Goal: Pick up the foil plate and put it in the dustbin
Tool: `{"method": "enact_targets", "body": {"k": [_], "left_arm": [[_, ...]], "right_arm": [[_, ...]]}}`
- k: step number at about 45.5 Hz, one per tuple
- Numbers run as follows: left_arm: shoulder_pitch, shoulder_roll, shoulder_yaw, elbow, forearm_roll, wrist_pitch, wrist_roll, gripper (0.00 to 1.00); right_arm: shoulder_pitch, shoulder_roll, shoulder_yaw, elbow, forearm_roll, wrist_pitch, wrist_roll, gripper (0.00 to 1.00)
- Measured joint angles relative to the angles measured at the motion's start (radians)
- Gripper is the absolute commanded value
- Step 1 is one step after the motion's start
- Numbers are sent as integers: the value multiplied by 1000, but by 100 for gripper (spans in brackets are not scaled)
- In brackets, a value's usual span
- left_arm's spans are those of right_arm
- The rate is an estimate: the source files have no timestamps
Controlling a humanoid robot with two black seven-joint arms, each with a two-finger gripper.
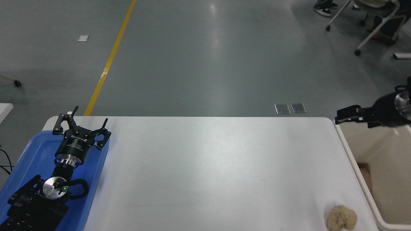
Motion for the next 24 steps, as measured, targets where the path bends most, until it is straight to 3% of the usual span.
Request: {"method": "enact_targets", "body": {"k": [12, 24], "left_arm": [[2, 0, -1, 0, 0, 0, -2, 99], [3, 0, -3, 0, -1, 0, -3, 99]], "right_arm": [[197, 123, 50, 119, 148, 201, 3, 100], [296, 262, 118, 165, 305, 292, 5, 100]]}}
